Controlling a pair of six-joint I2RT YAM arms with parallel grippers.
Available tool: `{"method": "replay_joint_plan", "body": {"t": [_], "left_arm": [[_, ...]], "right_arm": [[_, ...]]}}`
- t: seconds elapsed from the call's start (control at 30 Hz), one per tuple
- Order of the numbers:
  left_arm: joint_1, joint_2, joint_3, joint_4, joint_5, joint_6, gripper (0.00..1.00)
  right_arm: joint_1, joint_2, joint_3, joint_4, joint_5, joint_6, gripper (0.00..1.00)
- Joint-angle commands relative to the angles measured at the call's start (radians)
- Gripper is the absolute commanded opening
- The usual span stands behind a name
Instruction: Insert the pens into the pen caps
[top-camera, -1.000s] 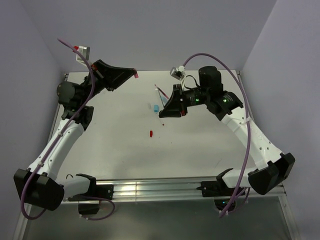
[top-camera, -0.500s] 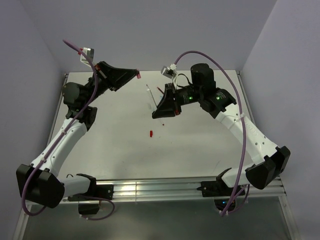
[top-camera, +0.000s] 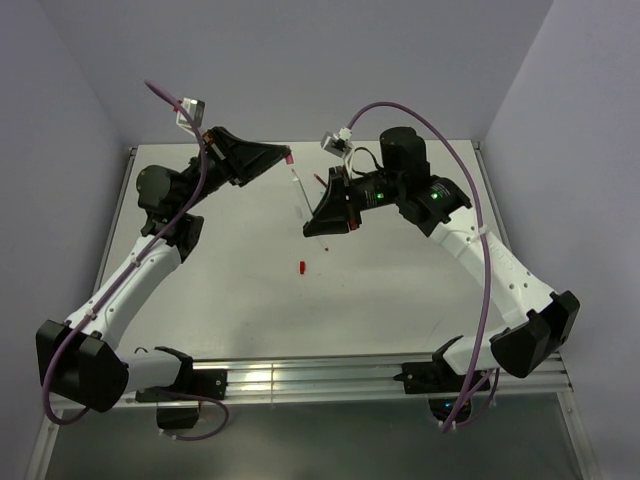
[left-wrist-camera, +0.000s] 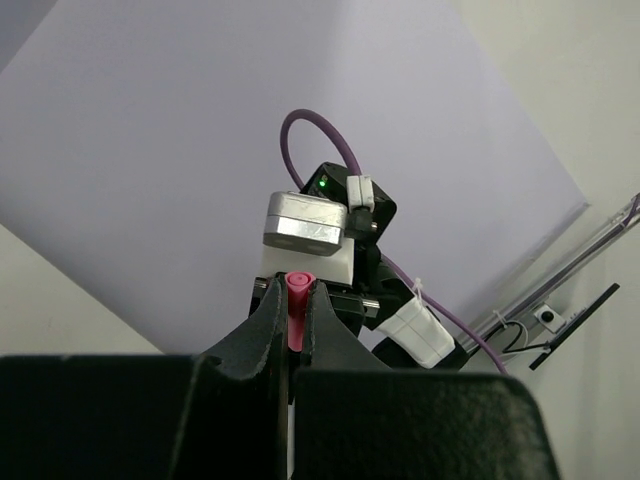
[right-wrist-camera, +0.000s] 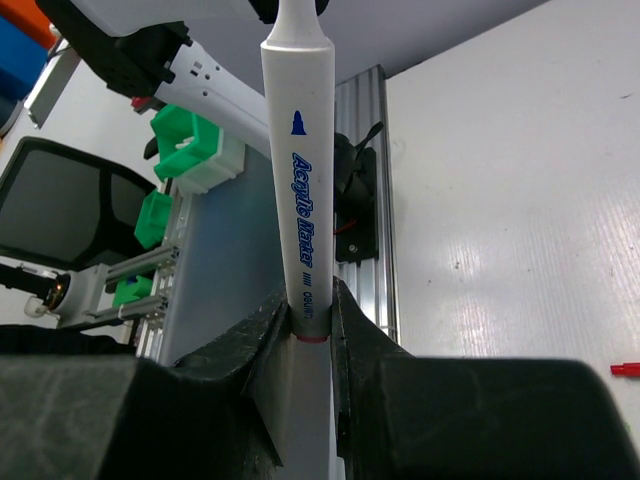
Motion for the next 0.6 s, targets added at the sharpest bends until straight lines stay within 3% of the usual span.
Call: {"method": "replay_joint_plan", "body": {"t": [0.0, 0.57], "left_arm": [[-0.012, -0.020, -0.001, 0.072, 0.018, -0.012, 0.00], [-0.023, -0.032, -0.029, 0.089, 0.041, 0.010, 0.00]], "right_arm": [[0.004, 0.005, 0.018, 0.039, 0.004, -0.003, 0.00], [-0.007, 0.005, 0.011, 0.037, 0.013, -0.008, 0.00]]}}
